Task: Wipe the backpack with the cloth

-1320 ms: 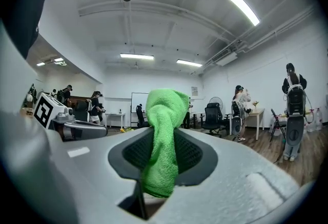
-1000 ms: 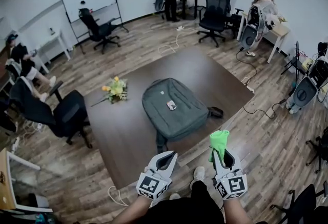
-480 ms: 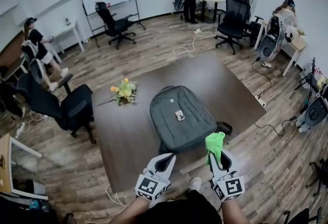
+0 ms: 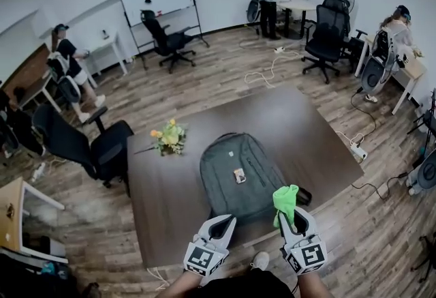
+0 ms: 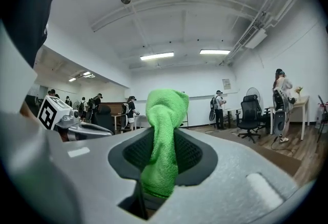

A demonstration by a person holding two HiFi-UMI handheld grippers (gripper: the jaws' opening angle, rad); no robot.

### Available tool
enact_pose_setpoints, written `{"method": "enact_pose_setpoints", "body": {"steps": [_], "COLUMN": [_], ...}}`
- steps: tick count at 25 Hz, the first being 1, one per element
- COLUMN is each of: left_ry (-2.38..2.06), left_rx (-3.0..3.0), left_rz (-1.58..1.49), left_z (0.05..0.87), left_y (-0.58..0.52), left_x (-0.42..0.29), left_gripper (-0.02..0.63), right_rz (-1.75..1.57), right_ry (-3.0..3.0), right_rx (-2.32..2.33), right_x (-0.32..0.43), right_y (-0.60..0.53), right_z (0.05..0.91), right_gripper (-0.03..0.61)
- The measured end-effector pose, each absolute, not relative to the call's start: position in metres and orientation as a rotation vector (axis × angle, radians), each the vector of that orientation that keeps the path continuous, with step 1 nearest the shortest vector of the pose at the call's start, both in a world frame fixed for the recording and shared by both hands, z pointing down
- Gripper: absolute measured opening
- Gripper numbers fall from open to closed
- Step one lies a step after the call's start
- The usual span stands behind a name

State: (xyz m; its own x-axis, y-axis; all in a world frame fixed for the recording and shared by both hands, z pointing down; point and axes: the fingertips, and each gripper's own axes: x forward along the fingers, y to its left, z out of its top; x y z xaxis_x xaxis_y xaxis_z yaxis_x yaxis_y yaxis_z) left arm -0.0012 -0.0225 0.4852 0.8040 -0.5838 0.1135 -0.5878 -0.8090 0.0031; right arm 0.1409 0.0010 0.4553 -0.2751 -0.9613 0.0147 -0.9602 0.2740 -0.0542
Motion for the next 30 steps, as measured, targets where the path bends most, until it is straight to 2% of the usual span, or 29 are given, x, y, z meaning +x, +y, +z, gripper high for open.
{"method": "enact_pose_setpoints", "body": {"steps": [13, 30], "left_ry": [-1.223, -1.505], "left_rx": [2.889, 2.735], "left_rz": [0.214, 0.114], "left_z": [0.492, 0.469], "left_y": [-0.057, -0.098], "left_x": [0.016, -0.035], "left_gripper": [0.017, 0.017], "right_rz": [-0.123, -0.168], "right_ry": [2.672, 2.762], "right_rx": [-1.678, -1.513], "right_x": [0.167, 0.139], "right_y": [-0.043, -0.092], "right_z": [0.475, 0.476], "right_gripper": [0.104, 0.103]}}
